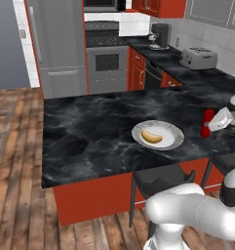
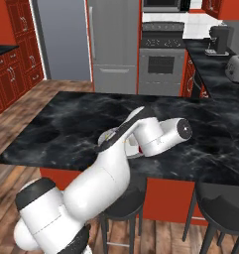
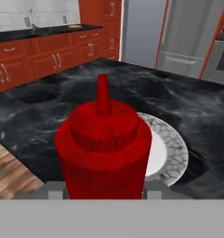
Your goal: Move the hot dog bun to the plate on the dining table and place the condiment next to that plate. Then navigate to the fridge and take the sausage and place it on the plate as well.
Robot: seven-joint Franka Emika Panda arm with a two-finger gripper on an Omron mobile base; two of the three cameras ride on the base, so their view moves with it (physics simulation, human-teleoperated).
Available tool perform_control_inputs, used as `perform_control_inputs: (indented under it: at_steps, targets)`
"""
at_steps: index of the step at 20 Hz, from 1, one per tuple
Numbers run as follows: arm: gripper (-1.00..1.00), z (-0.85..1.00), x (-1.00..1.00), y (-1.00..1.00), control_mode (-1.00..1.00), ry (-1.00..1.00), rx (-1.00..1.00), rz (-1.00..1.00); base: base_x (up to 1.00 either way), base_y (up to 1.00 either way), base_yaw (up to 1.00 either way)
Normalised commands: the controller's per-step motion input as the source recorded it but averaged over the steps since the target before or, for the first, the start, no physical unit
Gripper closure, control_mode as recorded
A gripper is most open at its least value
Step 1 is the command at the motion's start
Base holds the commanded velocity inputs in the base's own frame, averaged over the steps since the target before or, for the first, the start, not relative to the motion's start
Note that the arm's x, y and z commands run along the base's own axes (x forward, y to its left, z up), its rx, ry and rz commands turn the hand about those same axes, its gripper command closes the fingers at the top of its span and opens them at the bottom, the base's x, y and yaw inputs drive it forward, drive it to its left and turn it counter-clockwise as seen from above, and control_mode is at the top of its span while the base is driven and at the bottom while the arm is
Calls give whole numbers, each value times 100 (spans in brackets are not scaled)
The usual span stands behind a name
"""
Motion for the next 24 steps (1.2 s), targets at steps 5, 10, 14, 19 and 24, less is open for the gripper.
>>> perform_control_inputs:
  at_steps: [5, 10, 14, 19, 24]
  targets:
    - [100, -42, 47, -43, -100, 0, 0, 0, 0, 0, 0]
    - [100, -45, 28, -10, -100, 1, 0, 0, 0, 0, 0]
    - [100, -47, 27, -3, -100, 0, 0, 0, 0, 0, 0]
    - [100, -32, 23, -12, -100, 1, 0, 0, 0, 0, 0]
    - [100, -20, 19, -10, -100, 0, 0, 0, 0, 0, 0]
